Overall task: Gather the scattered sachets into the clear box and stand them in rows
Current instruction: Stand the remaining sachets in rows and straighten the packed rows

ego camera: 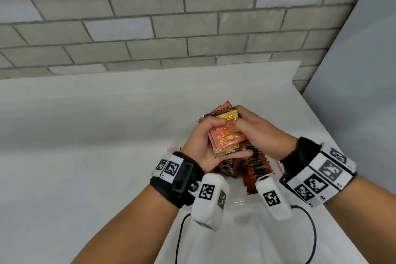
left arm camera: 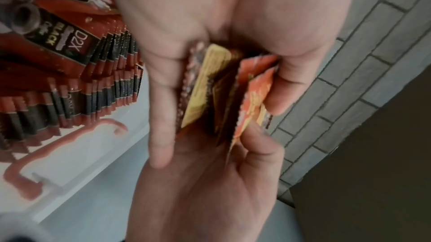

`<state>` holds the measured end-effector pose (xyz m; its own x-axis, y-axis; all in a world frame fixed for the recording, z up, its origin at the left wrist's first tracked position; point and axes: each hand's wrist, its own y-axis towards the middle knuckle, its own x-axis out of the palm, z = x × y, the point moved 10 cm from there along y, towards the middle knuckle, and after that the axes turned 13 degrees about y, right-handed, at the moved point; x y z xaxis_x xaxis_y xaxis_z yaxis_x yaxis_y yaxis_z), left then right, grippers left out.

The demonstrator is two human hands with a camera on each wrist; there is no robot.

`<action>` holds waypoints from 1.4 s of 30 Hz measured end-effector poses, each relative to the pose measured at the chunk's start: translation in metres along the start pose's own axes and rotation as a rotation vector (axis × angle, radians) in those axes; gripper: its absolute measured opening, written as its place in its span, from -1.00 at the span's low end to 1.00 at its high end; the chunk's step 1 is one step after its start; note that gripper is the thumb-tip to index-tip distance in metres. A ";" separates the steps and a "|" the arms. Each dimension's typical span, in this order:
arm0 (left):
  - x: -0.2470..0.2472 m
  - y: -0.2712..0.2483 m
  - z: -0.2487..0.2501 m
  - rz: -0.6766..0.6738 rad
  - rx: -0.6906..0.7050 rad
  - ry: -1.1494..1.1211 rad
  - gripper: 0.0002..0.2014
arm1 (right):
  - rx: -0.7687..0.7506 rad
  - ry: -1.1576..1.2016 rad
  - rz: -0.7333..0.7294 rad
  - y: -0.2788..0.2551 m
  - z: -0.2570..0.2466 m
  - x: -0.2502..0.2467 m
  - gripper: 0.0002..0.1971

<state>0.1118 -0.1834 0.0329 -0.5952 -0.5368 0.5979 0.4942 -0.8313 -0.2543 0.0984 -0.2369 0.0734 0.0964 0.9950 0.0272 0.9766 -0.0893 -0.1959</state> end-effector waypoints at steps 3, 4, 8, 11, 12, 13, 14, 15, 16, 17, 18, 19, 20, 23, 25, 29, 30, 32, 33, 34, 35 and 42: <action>-0.005 0.003 0.003 0.055 0.006 0.020 -0.75 | -0.031 -0.385 0.031 0.005 0.000 -0.005 -0.65; -0.007 0.003 0.003 0.064 -0.010 0.044 -0.74 | -0.038 -0.496 0.061 0.006 -0.001 -0.010 -0.60; -0.031 0.001 0.018 0.113 0.010 0.058 -0.66 | -0.075 -0.371 0.246 0.002 -0.010 -0.037 -0.65; -0.066 -0.004 0.033 0.213 0.063 0.015 -0.62 | 0.064 -0.489 0.213 0.005 0.009 -0.039 -0.78; -0.077 -0.006 0.037 0.241 0.074 0.009 -0.63 | 0.128 -0.596 0.145 0.007 0.020 -0.030 -0.78; -0.085 -0.008 0.039 0.259 0.078 0.006 -0.64 | 0.181 -0.701 0.075 0.009 0.031 -0.021 -0.75; -0.092 -0.009 0.040 0.276 0.078 0.006 -0.65 | 0.221 -0.789 0.014 0.012 0.041 -0.011 -0.71; -0.097 -0.011 0.041 0.288 0.076 0.009 -0.65 | 0.250 -0.857 -0.029 0.015 0.049 -0.003 -0.69; -0.100 -0.013 0.042 0.295 0.078 0.013 -0.65 | 0.277 -0.912 -0.056 0.018 0.055 0.004 -0.70; -0.103 -0.015 0.043 0.299 0.083 0.016 -0.65 | 0.296 -0.968 -0.073 0.022 0.059 0.010 -0.70; -0.105 -0.016 0.044 0.301 0.088 0.015 -0.64 | 0.316 -1.024 -0.083 0.026 0.061 0.014 -0.66; -0.107 -0.018 0.044 0.302 0.094 0.011 -0.65 | 0.328 -1.072 -0.090 0.028 0.063 0.017 -0.62; -0.110 -0.019 0.045 0.300 0.099 0.007 -0.67 | 0.340 -1.107 -0.095 0.031 0.064 0.020 -0.61; -0.117 -0.024 0.044 0.308 0.107 -0.016 -0.80 | 0.354 -1.187 -0.115 0.036 0.065 0.029 -0.62; -0.117 -0.026 0.042 0.309 0.103 -0.017 -0.81 | 0.349 -1.226 -0.127 0.038 0.063 0.032 -0.61; -0.117 -0.030 0.042 0.305 0.101 -0.024 -0.81 | 0.365 -1.276 -0.163 0.042 0.065 0.040 -0.62; -0.117 -0.030 0.042 0.304 0.102 -0.025 -0.81 | 0.378 -1.287 -0.166 0.042 0.066 0.041 -0.63; -0.115 -0.031 0.043 0.301 0.105 -0.027 -0.81 | 0.400 -1.297 -0.175 0.042 0.068 0.042 -0.63; -0.115 -0.031 0.043 0.300 0.105 -0.025 -0.81 | 0.407 -1.300 -0.181 0.042 0.069 0.043 -0.63; -0.114 -0.031 0.044 0.298 0.105 -0.022 -0.81 | 0.412 -1.303 -0.187 0.042 0.070 0.043 -0.64; -0.114 -0.031 0.044 0.296 0.105 -0.020 -0.81 | 0.417 -1.306 -0.192 0.043 0.071 0.044 -0.65; -0.121 -0.035 0.049 0.316 0.121 -0.027 -0.81 | 0.384 -1.210 -0.138 0.035 0.056 0.037 -0.59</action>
<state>0.1974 -0.0824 0.0062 -0.3840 -0.7601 0.5243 0.7244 -0.6001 -0.3394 0.1253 -0.2002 0.0122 -0.4345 0.4199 -0.7968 0.8270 -0.1645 -0.5376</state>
